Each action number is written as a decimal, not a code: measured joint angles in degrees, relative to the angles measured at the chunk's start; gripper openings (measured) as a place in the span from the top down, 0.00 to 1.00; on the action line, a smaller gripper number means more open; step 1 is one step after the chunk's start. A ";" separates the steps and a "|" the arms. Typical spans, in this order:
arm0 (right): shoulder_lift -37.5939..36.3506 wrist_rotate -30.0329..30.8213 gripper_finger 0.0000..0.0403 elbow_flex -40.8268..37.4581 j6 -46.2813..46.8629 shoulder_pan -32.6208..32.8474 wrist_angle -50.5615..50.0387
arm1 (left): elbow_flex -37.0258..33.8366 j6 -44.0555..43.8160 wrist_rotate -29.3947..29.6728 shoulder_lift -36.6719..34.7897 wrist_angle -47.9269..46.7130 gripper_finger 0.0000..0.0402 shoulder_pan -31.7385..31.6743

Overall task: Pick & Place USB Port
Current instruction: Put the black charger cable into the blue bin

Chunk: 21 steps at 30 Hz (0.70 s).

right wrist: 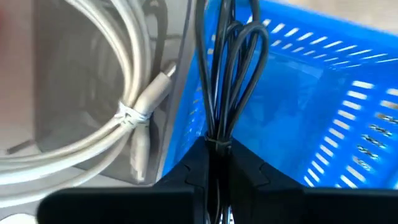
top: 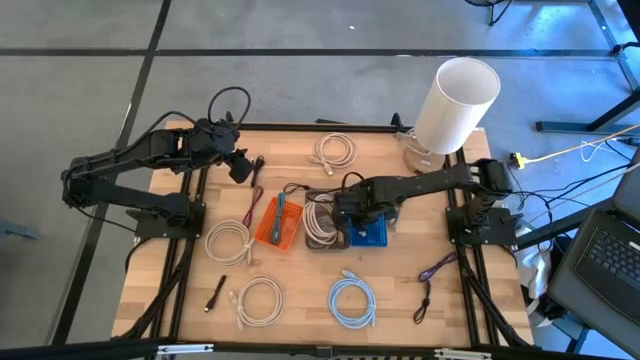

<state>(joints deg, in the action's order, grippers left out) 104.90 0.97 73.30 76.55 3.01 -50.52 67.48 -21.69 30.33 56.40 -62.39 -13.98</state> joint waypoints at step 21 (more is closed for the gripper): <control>3.41 -6.56 0.68 -4.09 -0.62 -1.45 6.38 | 0.00 2.97 0.04 0.00 -0.39 0.54 0.00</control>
<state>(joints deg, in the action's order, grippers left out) 108.31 -5.59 69.21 75.93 1.56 -44.14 67.48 -18.72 30.37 56.40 -62.78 -13.98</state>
